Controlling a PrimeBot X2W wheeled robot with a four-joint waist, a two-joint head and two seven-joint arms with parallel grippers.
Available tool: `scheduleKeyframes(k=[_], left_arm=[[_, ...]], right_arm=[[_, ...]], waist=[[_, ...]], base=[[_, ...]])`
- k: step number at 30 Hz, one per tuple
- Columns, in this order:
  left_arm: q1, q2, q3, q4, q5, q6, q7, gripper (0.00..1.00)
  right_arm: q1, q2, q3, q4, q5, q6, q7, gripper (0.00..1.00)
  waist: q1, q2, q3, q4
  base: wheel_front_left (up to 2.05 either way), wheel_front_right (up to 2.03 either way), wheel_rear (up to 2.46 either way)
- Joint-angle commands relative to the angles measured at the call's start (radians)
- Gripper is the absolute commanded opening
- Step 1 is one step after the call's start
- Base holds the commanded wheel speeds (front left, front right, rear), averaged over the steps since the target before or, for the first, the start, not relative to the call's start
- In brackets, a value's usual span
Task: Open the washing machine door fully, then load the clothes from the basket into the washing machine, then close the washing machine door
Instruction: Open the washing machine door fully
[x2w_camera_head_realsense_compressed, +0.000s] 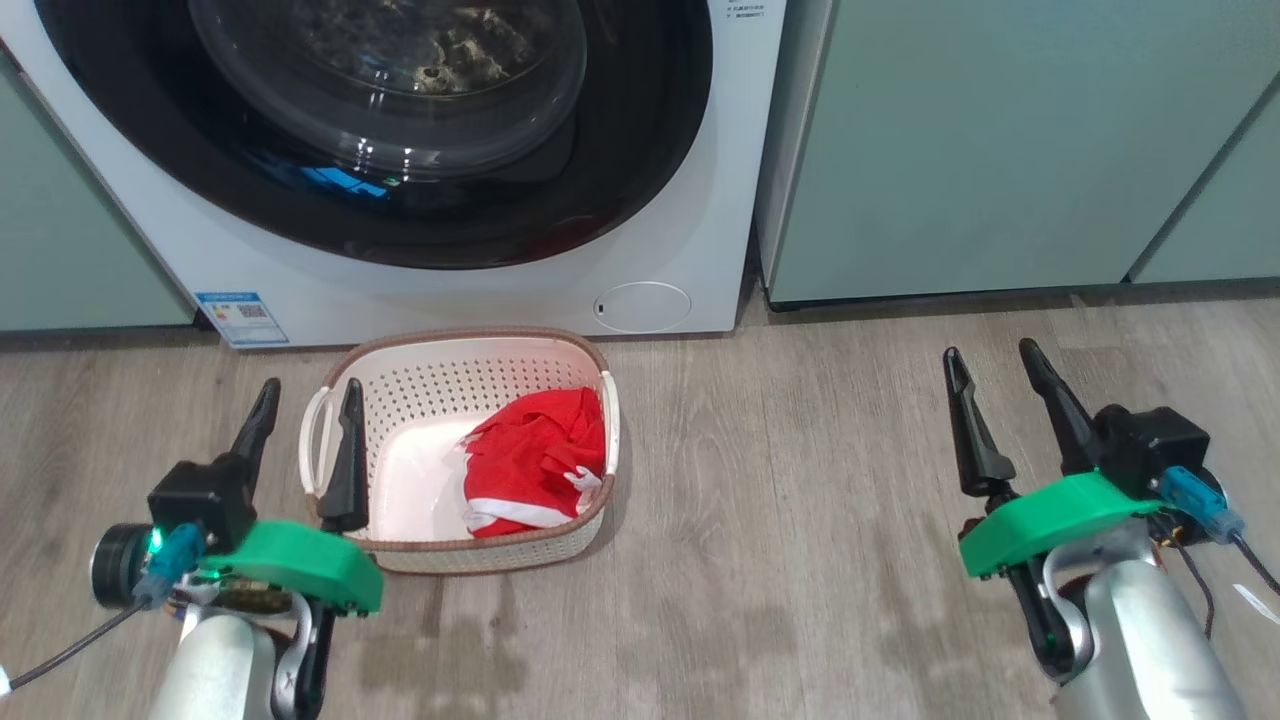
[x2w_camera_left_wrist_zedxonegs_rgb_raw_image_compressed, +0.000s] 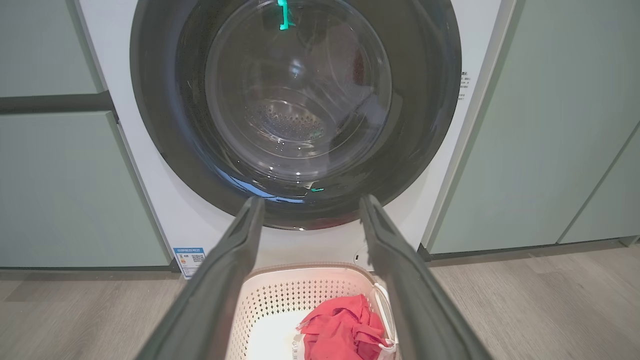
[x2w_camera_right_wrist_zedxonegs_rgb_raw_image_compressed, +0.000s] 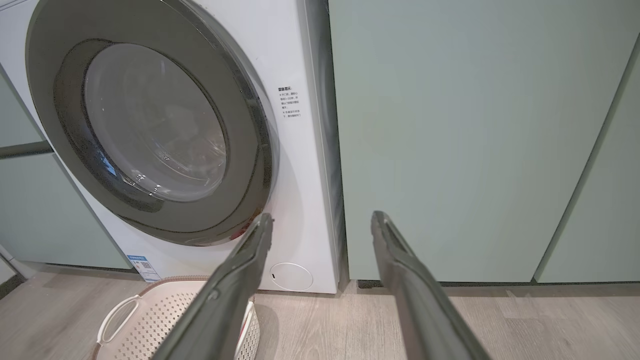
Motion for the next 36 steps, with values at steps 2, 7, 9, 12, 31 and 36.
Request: scheduleKeyframes(k=[2,7,9,12,31,36], left_arm=[[-0.053,0.023,0.033,-0.036,0.000,-0.001,-0.012,1.00],[-0.053,0.027,0.031,-0.040,0.000,-0.003,-0.013,1.00],[-0.054,0.029,0.030,-0.041,0.000,-0.004,-0.013,1.00],[-0.054,0.030,0.029,-0.042,-0.001,-0.004,-0.013,1.00],[-0.051,0.029,0.024,-0.041,-0.002,0.001,-0.013,1.00],[-0.049,0.028,0.024,-0.042,-0.002,0.002,-0.013,1.00]], right_arm=[[-0.046,0.002,0.026,-0.028,0.012,0.000,-0.011,1.00],[-0.048,0.002,0.026,-0.025,0.016,0.000,-0.015,1.00],[-0.049,0.002,0.025,-0.023,0.016,0.000,-0.016,1.00],[-0.050,0.002,0.025,-0.021,0.018,0.000,-0.017,1.00],[-0.052,0.002,0.022,-0.012,0.020,0.000,-0.024,0.00],[-0.052,0.002,0.024,-0.014,0.029,0.000,-0.021,0.00]], waist=[[0.0000,-0.0001,0.001,-0.001],[0.0000,-0.0001,0.004,-0.005],[0.0000,-0.0001,0.005,-0.006],[0.0000,-0.0001,0.007,-0.007],[0.0000,-0.0001,0.001,-0.006],[0.0000,-0.0001,0.001,-0.007]], base=[[0.60,0.60,-1.19],[0.24,0.24,-0.48],[0.00,0.00,0.00],[0.00,0.00,0.00],[0.00,0.00,0.00],[0.00,0.00,0.00]])
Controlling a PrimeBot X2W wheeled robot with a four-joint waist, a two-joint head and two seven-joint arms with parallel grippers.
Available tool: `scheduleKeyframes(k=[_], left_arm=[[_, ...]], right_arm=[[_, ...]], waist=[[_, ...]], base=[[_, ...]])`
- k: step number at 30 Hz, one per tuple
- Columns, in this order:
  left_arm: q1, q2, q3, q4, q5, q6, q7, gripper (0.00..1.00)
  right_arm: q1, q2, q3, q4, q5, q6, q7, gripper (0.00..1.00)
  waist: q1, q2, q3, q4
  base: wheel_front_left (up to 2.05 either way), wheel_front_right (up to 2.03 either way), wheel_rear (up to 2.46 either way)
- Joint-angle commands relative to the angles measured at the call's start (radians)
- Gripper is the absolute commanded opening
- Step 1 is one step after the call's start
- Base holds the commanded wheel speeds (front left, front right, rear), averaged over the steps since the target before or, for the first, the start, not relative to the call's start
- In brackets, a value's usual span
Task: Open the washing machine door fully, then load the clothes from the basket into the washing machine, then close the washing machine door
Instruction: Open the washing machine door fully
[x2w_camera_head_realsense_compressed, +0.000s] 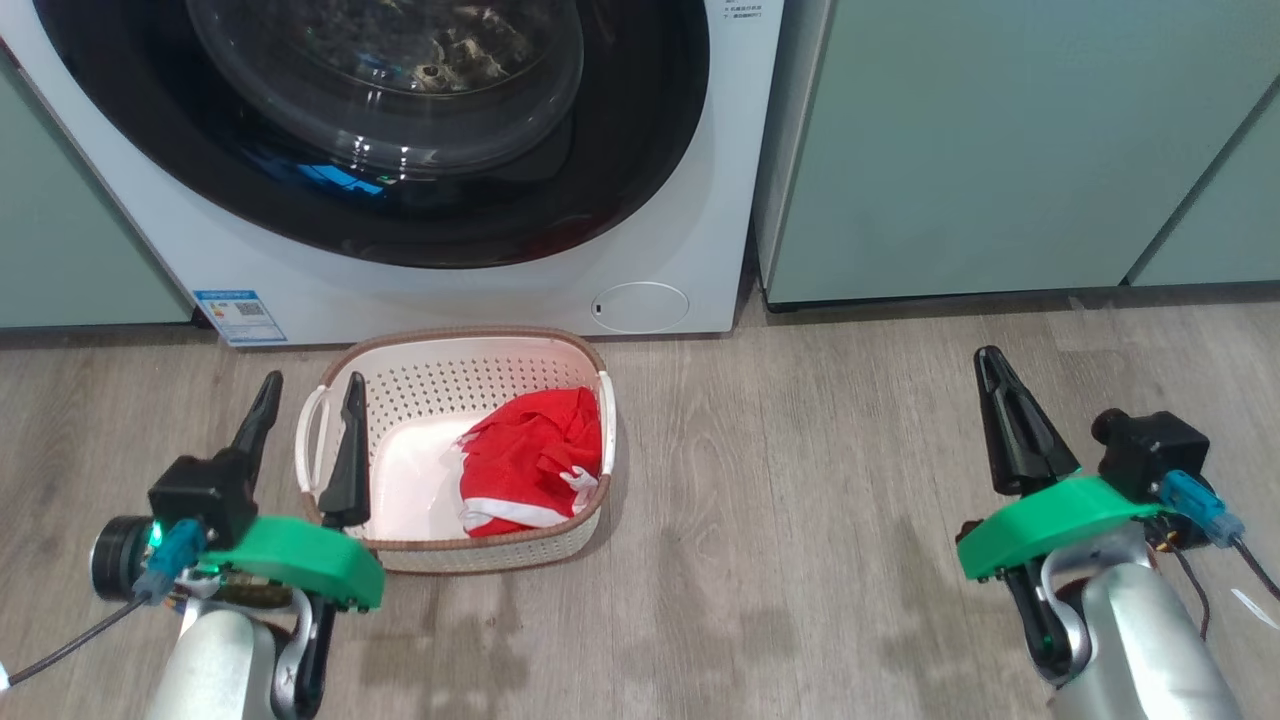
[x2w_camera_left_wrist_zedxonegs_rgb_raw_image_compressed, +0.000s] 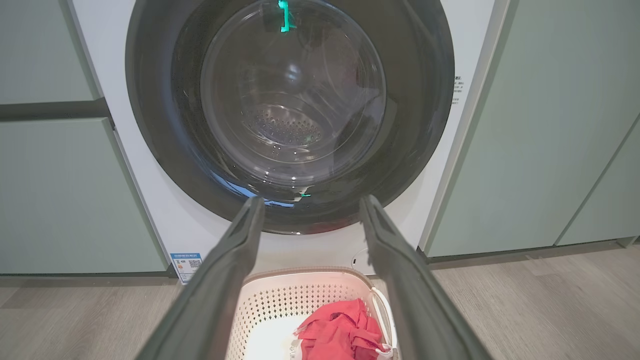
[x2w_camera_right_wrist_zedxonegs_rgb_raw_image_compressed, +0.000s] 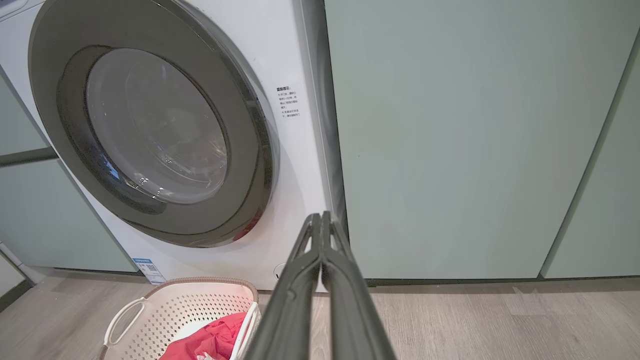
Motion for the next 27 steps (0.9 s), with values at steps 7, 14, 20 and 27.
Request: scheduleKeyframes(k=[7,14,20,27], left_arm=[[-0.043,0.023,0.032,-0.040,-0.002,0.007,-0.013,1.00],[-0.050,0.024,0.035,-0.055,-0.003,0.007,-0.013,1.00],[-0.075,0.020,0.042,-0.084,-0.008,0.003,-0.013,1.00],[-0.135,0.019,0.042,-0.130,-0.006,-0.011,-0.013,1.00]], right_arm=[[-0.053,0.000,0.031,-0.033,0.028,0.000,-0.008,0.00],[-0.078,0.000,0.045,-0.032,0.396,0.000,0.014,0.00],[-0.163,0.000,0.021,-0.025,0.974,0.000,0.098,0.00],[-0.332,-0.005,-0.071,0.044,1.286,0.000,0.224,0.00]], waist=[[0.0000,0.0000,0.005,-0.001],[0.0000,0.0000,0.030,-0.002],[0.0000,0.0000,0.091,-0.001],[0.0000,0.0000,0.210,0.019]], base=[[0.00,0.00,0.00],[0.00,0.00,0.00],[0.00,0.00,0.00],[0.00,0.00,0.00]])
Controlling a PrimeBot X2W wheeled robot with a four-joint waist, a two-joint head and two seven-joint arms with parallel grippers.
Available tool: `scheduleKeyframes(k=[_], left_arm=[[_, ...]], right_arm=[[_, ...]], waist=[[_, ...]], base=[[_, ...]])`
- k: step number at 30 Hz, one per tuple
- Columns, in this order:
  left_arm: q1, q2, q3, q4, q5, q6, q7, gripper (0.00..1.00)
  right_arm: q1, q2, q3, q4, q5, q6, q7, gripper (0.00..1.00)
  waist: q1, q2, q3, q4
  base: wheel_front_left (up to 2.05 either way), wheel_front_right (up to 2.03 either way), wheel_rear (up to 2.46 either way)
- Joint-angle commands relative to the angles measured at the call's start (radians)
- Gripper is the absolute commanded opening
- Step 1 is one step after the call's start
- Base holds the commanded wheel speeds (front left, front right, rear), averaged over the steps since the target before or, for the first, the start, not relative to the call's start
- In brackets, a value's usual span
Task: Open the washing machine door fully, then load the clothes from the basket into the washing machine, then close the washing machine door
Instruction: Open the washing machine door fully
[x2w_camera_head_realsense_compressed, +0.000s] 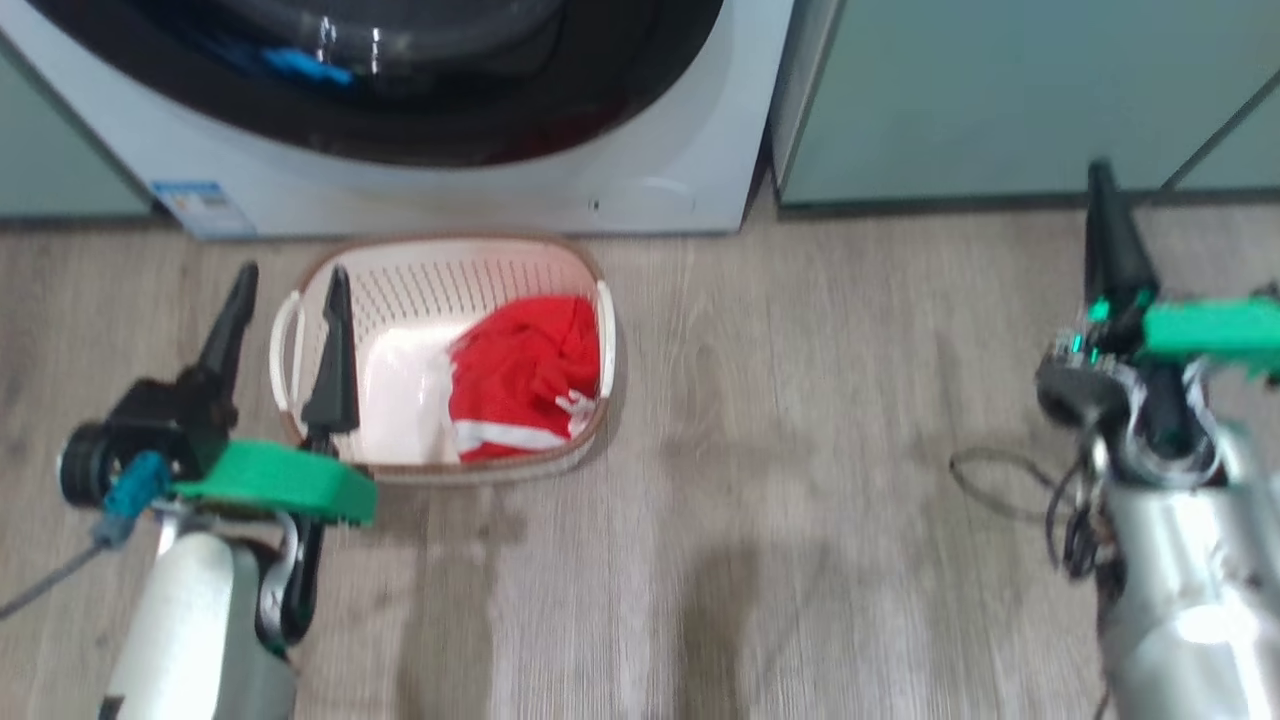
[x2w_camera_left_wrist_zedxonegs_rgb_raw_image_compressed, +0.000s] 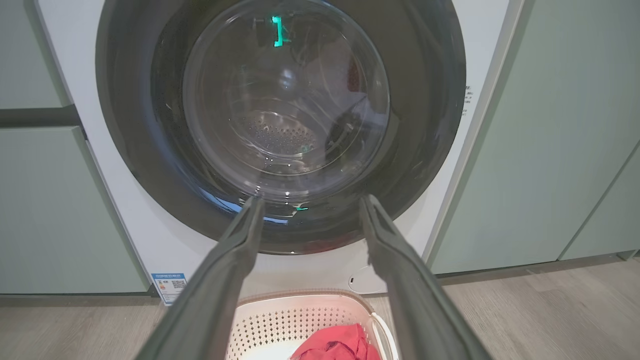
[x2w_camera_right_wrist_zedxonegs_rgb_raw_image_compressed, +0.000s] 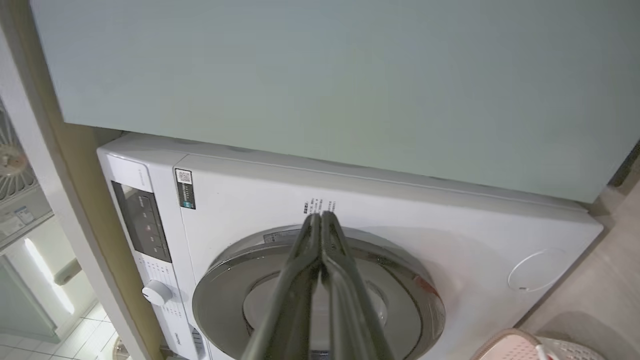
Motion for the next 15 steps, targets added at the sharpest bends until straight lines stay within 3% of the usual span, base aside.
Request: scheduleKeyframes(k=[1,6,15], left_arm=[[-0.050,0.019,0.035,-0.042,-0.001,-0.005,-0.013,1.00],[-0.098,0.009,0.030,-0.069,0.001,-0.017,-0.013,1.00],[-0.175,-0.015,0.017,-0.097,0.008,-0.043,-0.013,1.00]], right_arm=[[-0.072,-0.007,0.013,-0.021,0.017,0.000,0.022,0.00],[-0.224,-0.037,-0.005,0.068,0.103,0.000,0.124,0.00],[-0.503,-0.114,0.047,0.247,0.145,0.000,0.297,0.00]], waist=[[-0.0001,0.0000,0.057,0.016],[-0.0001,0.0000,0.141,0.045],[-0.0001,0.0000,0.260,0.111]], base=[[0.00,0.00,0.00],[0.00,0.00,0.00],[0.00,0.00,0.00]])
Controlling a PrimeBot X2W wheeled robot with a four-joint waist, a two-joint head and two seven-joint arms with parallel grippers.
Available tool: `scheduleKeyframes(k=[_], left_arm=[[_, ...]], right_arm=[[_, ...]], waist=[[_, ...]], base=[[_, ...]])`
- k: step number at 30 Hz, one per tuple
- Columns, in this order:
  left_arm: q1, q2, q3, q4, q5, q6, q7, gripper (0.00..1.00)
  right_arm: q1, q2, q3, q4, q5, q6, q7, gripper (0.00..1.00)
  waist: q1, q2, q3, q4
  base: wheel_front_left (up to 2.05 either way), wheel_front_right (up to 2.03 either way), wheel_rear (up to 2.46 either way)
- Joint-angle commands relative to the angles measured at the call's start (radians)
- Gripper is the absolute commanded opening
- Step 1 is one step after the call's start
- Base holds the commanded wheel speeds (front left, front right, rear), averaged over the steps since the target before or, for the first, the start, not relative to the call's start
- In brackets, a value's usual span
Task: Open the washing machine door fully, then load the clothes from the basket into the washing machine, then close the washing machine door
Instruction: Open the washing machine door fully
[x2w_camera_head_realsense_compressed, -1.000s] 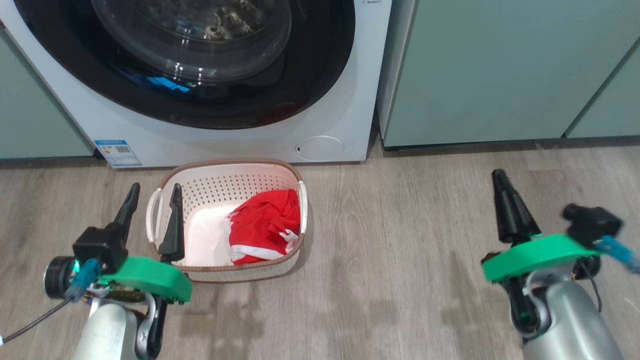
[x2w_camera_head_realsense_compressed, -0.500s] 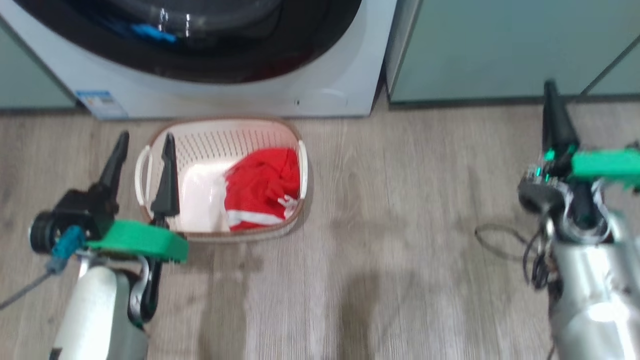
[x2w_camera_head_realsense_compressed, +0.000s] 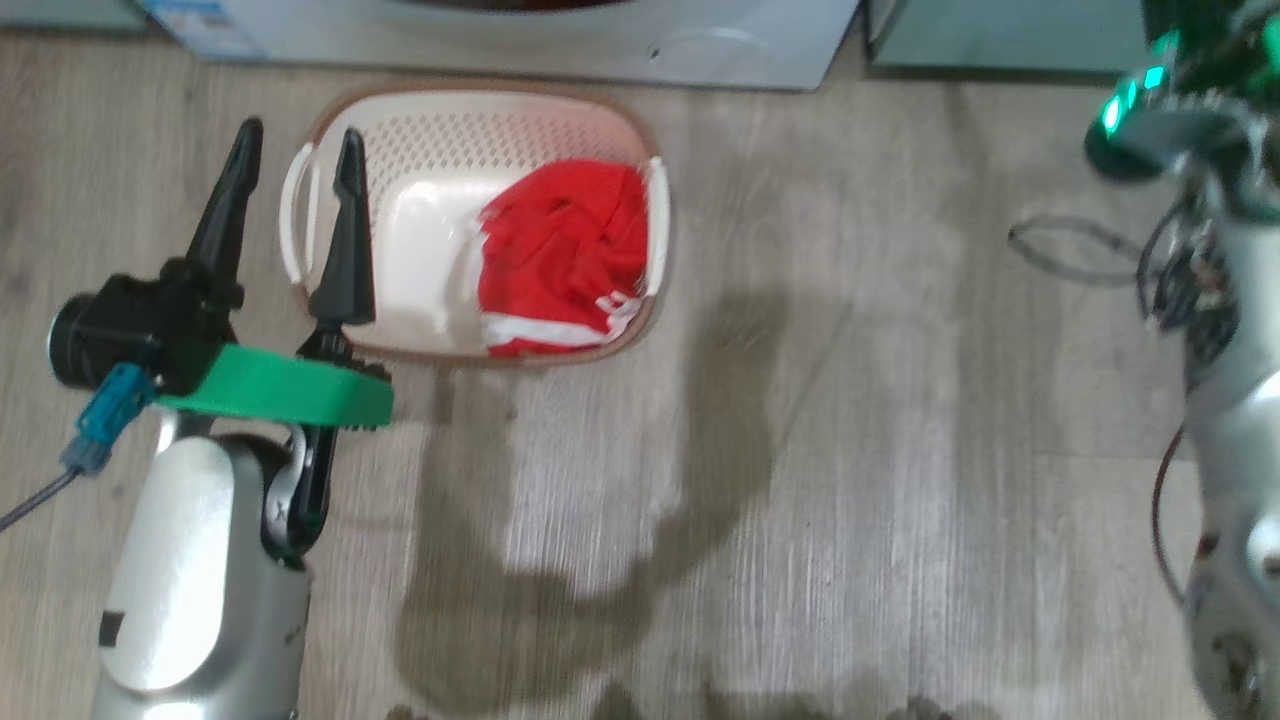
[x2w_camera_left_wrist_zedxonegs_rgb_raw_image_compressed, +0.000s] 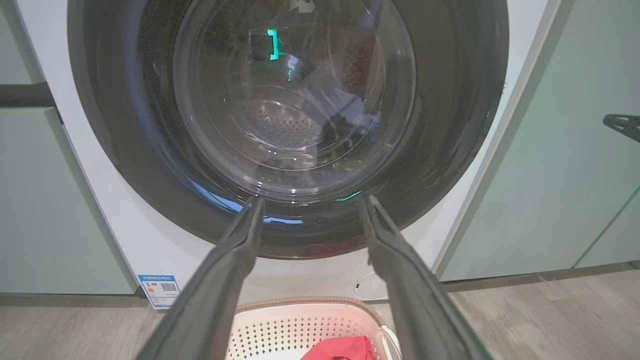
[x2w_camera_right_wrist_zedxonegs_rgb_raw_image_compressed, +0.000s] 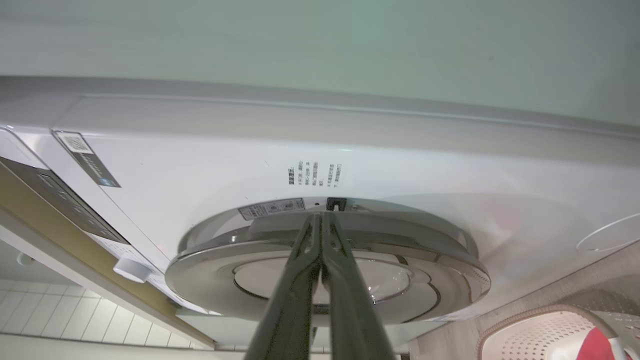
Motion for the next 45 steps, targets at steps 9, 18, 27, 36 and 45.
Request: scheduleKeyframes(k=[9,18,27,36,45], left_arm=[[-0.080,-0.006,0.016,-0.046,0.013,-0.027,-0.010,1.00],[-0.097,-0.019,0.012,-0.042,0.022,-0.040,-0.010,1.00],[-0.114,-0.032,0.008,-0.041,0.030,-0.049,-0.010,1.00],[-0.118,-0.040,0.006,-0.037,0.035,-0.055,-0.010,1.00],[-0.119,-0.045,0.011,-0.034,0.041,-0.058,-0.010,1.00]], right_arm=[[-0.272,-0.039,0.077,0.115,-0.010,0.000,0.087,0.00],[-0.421,-0.028,0.122,0.228,-0.052,0.000,0.092,0.00],[-0.528,-0.011,0.158,0.317,-0.089,0.000,0.098,0.00],[-0.574,0.000,0.184,0.367,-0.113,0.000,0.125,0.00],[-0.565,0.002,0.199,0.375,-0.113,0.000,0.199,0.00]], waist=[[0.0000,0.0000,0.104,0.077],[0.0000,0.0000,0.133,0.098],[0.0000,0.0000,0.156,0.121],[0.0000,0.0000,0.165,0.135],[0.0000,0.0000,0.167,0.125]], base=[[0.00,0.00,0.00],[0.00,0.00,0.00],[0.00,0.00,0.00],[0.00,0.00,0.00],[0.00,0.00,0.00]])
